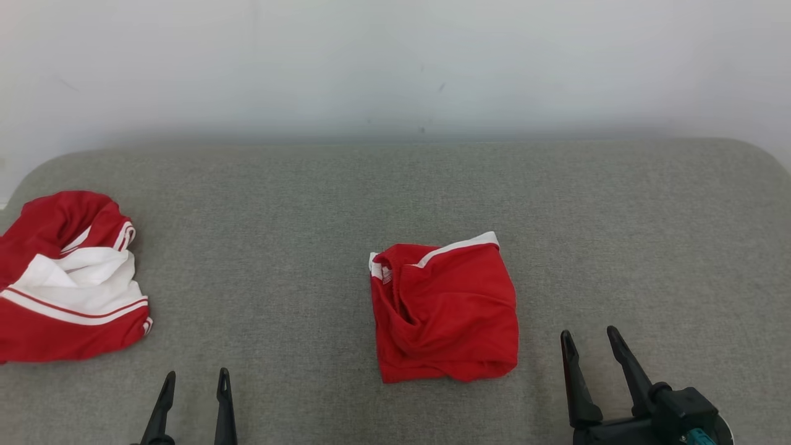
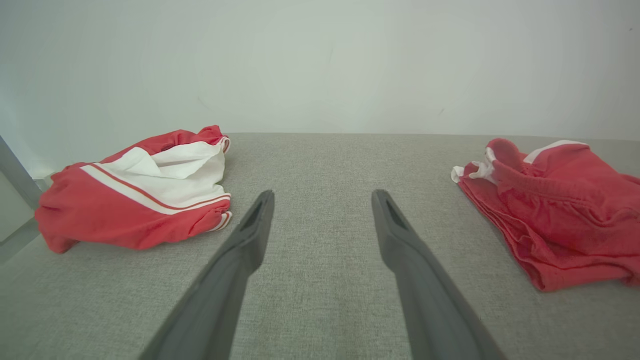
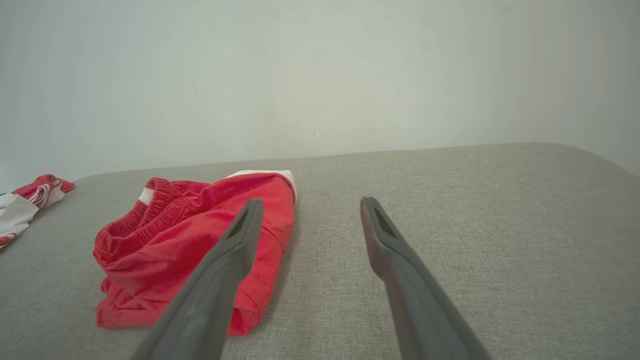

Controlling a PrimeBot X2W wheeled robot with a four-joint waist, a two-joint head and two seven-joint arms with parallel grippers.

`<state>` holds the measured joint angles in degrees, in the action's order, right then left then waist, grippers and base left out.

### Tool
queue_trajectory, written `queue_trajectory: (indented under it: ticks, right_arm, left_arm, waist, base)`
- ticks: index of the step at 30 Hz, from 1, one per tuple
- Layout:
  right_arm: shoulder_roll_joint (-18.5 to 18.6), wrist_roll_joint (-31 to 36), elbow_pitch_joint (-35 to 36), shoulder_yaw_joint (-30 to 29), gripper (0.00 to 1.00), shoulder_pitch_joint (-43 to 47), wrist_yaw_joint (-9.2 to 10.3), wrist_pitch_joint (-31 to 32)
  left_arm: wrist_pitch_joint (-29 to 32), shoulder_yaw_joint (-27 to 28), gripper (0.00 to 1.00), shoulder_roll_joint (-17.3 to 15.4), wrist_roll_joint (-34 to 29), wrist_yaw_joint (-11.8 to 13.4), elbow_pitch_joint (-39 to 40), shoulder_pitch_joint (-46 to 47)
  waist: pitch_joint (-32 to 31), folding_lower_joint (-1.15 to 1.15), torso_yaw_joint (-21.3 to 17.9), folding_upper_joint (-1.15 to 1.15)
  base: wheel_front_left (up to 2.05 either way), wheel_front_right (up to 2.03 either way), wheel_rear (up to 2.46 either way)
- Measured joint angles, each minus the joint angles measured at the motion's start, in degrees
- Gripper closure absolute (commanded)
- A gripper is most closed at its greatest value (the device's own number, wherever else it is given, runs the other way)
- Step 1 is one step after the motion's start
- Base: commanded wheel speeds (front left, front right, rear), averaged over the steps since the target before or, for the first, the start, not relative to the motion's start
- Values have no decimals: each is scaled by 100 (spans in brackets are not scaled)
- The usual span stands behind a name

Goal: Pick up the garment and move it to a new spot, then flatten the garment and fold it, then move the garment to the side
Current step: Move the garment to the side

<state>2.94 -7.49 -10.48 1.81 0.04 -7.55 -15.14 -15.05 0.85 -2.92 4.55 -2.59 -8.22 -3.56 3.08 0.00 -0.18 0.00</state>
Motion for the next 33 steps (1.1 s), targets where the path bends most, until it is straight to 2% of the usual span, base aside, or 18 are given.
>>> queue_trajectory:
  ticks: [8,15,22,29,31,32,33]
  right_arm:
    - [-1,15,-592,14,0,-416,0,0]
    - [-2,200,-1964,-136,0,-1491,0,8]
    - [31,92,-3466,-138,0,-2558,0,672]
    - [32,-371,-4034,162,0,-2767,0,912]
    - [32,-557,-4096,287,56,-2814,0,965]
    - [30,-638,-4103,358,100,-2825,0,962]
    - [27,-688,-4109,405,100,-2834,0,947]
  left_arm:
    - [0,-57,0,-1,9,-21,-20,9]
    - [0,-178,0,0,58,-43,-87,140]
    - [0,-299,0,0,104,-45,-159,302]
    - [0,-345,0,0,122,7,-152,330]
    - [0,-336,0,0,133,9,-142,330]
    - [0,-336,0,1,138,8,-137,330]
    - [0,-342,0,0,140,7,-138,331]
  waist:
    - [33,0,250,0]
    - [216,0,477,1]
    - [443,1,730,1]
    - [501,0,795,0]
    - [503,0,758,0]
    - [507,0,736,0]
    - [512,0,716,0]
  base:
    - [0,0,0]
    - [0,0,0]
    - [0,0,0]
    - [0,0,0]
    - [0,0,0]
    - [0,0,0]
    - [0,0,0]
